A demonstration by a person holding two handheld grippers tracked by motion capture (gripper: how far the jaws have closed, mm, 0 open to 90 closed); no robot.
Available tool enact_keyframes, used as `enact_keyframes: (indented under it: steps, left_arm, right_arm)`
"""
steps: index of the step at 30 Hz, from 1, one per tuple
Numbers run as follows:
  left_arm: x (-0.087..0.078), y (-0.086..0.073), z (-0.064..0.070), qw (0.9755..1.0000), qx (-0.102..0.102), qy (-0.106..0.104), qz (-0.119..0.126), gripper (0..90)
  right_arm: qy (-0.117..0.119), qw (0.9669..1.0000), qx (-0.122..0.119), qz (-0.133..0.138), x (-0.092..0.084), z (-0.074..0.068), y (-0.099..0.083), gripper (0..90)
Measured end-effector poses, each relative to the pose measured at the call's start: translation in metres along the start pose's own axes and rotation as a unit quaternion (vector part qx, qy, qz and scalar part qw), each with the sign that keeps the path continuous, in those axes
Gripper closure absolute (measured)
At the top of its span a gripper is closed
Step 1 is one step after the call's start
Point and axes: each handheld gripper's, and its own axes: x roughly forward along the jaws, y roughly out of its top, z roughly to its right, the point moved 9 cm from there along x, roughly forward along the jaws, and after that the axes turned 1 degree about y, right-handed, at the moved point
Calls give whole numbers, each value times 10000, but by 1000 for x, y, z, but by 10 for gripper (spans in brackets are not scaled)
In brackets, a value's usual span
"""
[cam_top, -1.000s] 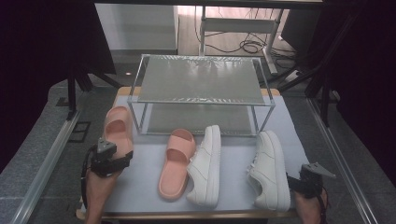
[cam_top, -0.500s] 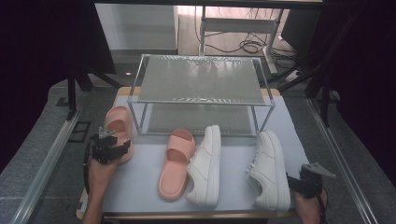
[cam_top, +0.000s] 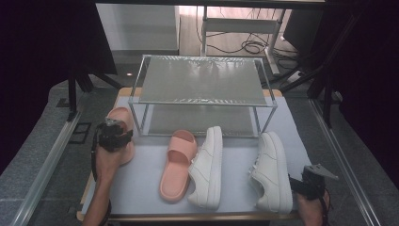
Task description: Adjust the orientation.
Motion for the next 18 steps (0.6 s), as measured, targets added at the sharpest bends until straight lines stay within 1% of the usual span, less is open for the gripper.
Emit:
enact_keyframes:
  steps: [4,8,12,14,15,16,18]
  left_arm:
    - [6,4,-2,10000,-56,12,-25,608]
    - [12,6,-6,9999,-72,100,-105,661]
    - [15,8,-7,9998,-141,49,-118,745]
    - [14,8,-8,9997,-238,-34,-100,796]
    - [13,8,-9,9996,-279,-70,-84,800]
    - [13,9,-9,9995,-300,-61,-68,807]
    - [11,9,-10,9995,-301,-55,-95,818]
  right_arm:
    - [-3,10000,-3,-2,0,0,0,157]
    - [1,10000,-1,2,0,0,0,157]
    - [-2,10000,-2,-1,0,0,0,157]
    - [2,10000,-1,2,0,0,0,157]
    - [2,10000,-2,3,0,0,0,157]
    - [-1,10000,-2,2,0,0,0,157]
    - [-1,10000,-3,2,0,0,0,157]
